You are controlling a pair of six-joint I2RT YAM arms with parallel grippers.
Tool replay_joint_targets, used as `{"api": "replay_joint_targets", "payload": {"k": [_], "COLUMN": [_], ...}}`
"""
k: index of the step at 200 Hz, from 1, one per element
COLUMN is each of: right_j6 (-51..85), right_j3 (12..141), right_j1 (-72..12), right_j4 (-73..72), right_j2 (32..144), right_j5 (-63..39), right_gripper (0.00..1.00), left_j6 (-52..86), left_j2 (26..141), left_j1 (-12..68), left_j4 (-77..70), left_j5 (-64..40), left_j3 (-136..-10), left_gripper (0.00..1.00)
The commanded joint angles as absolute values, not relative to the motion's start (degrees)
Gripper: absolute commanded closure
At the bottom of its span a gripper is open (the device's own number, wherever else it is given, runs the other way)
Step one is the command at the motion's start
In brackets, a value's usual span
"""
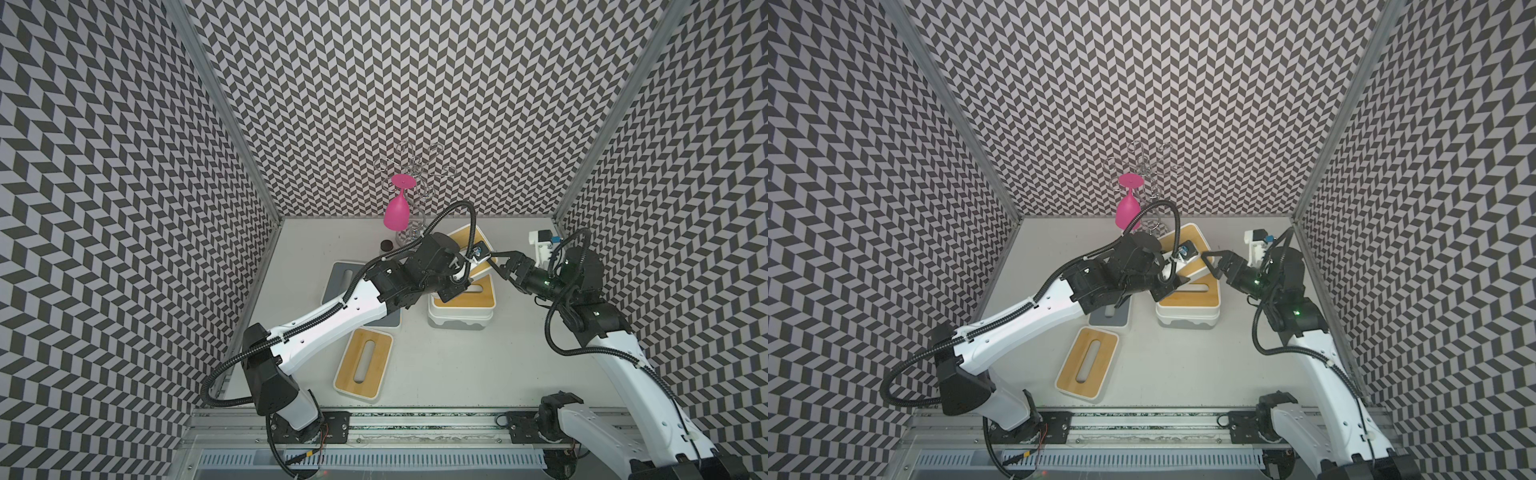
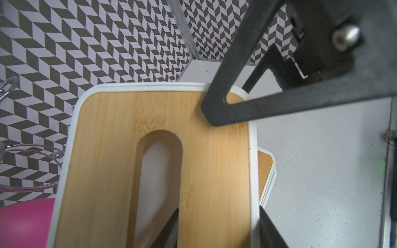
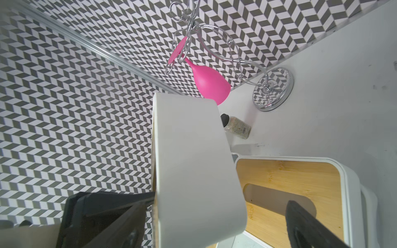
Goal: Stack the tissue boxes
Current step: Place the tissue box at the tissue box.
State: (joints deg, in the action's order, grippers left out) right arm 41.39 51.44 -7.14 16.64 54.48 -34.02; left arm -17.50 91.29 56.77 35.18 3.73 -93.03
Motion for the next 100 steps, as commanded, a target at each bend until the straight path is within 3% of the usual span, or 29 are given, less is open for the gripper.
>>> {"api": "replay_joint_targets", "payload": {"k": [1,100], "right_j6": [39.49,38.22], "right_j3": [51.96,49.53], "right_j1": [-6.49,-5.62], "right_j4": [18.02,20.48], "right_j2": [52.51,50.47], "right_j5": [-28.52,-22.35], "right_gripper": [0.01,0.01], "left_j6": [-20.35,-23.22], "left_j2": [90.56,98.24], "left_j1": [57.21,54.8], "left_j4": [35.06,35.06], "left_j5": [0.81,-3.92], "left_j3": [-94.49,-96.55], "left_gripper": [0.72,0.72]}}
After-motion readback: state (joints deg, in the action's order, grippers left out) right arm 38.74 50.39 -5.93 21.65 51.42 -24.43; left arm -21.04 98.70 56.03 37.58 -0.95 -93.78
